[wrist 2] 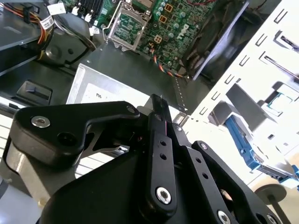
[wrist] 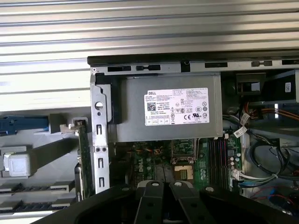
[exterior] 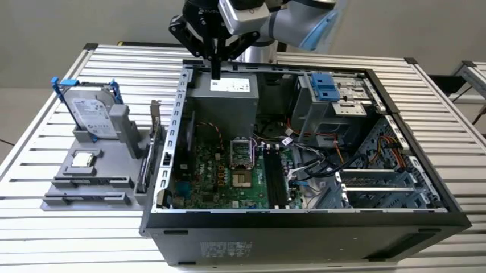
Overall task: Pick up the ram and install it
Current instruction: 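Reach for the ram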
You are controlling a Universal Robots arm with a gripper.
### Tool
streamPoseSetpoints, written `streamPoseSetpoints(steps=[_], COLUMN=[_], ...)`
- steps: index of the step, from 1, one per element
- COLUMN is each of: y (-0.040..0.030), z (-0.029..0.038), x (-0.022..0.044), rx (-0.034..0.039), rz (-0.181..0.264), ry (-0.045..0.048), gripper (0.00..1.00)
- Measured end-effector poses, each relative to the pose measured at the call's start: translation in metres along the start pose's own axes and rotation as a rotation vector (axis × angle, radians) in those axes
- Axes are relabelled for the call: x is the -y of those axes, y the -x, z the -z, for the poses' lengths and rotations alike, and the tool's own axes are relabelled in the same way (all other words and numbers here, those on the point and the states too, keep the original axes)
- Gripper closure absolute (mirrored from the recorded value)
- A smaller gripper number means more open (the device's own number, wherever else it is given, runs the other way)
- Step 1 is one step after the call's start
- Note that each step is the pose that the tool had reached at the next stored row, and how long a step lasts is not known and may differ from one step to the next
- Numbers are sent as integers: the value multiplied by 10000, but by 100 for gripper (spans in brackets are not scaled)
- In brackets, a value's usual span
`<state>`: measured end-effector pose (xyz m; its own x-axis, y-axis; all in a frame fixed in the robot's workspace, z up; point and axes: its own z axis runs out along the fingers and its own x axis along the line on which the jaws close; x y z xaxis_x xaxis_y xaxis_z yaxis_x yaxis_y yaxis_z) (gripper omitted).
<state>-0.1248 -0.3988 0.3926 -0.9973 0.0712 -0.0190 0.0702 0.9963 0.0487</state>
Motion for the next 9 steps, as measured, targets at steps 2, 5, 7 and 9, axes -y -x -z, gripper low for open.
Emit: streamPoseSetpoints(steps=[2,5,7,9], y=[-14,-38,-53,-71], z=[1,1,1,1], x=[1,3,4,5], rx=[0,0,0,0], rz=[0,0,0,0], ry=[0,0,1,1], gripper=[100,100,100,100])
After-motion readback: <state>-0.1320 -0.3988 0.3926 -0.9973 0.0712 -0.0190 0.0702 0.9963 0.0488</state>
